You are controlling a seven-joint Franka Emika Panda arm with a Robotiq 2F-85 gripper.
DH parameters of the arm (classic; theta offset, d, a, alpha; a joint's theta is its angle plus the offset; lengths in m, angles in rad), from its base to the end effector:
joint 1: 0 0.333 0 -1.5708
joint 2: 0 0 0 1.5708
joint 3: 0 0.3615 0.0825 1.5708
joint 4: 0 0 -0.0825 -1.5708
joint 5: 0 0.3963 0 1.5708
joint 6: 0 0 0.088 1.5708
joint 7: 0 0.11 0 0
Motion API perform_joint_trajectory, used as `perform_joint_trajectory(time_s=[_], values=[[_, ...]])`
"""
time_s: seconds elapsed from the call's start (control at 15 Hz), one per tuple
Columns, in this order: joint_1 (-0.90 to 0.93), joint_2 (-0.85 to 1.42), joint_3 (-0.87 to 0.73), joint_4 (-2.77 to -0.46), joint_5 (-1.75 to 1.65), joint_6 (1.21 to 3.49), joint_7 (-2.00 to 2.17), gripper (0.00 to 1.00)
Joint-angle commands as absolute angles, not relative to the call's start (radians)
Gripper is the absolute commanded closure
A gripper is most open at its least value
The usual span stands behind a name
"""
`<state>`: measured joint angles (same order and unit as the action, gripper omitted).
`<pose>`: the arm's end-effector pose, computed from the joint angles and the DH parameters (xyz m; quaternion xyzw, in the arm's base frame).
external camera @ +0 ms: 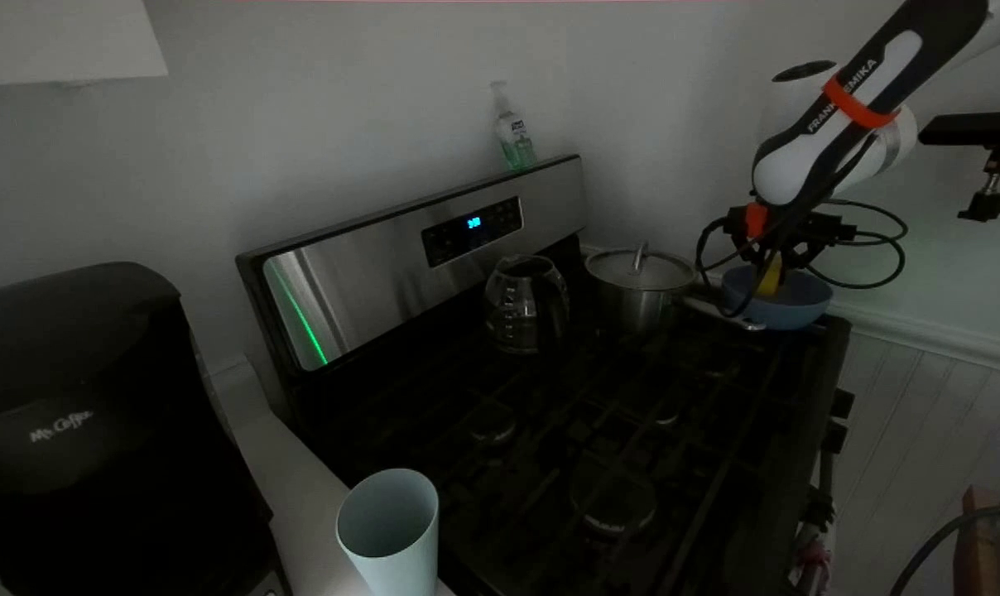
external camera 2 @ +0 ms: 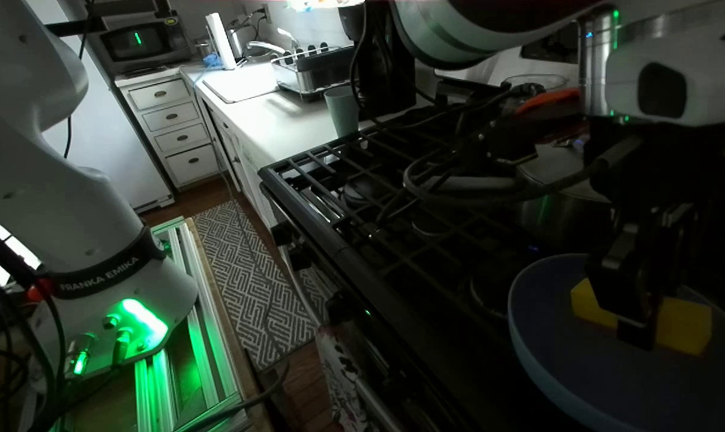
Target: Pick up the yellow bar on top of the stove plate and move it into the light blue bowl on the right front plate of the stove
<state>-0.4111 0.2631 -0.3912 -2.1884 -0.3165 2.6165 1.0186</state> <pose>0.4220 -0.4180 0.3235 0.7088 -0.6863 0.0997 0.1294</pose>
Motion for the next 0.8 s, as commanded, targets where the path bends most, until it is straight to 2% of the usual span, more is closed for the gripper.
perform_joint_trajectory(time_s=[0.0, 0.4, 0.73], values=[[-0.377, 0.335, -0.429, -2.107, -0.262, 2.563, 0.965, 0.42], [-0.319, 0.276, -0.462, -2.115, -0.319, 2.462, 0.905, 0.02], [-0.267, 0.122, -0.484, -2.190, -0.459, 2.390, 0.849, 0.00]])
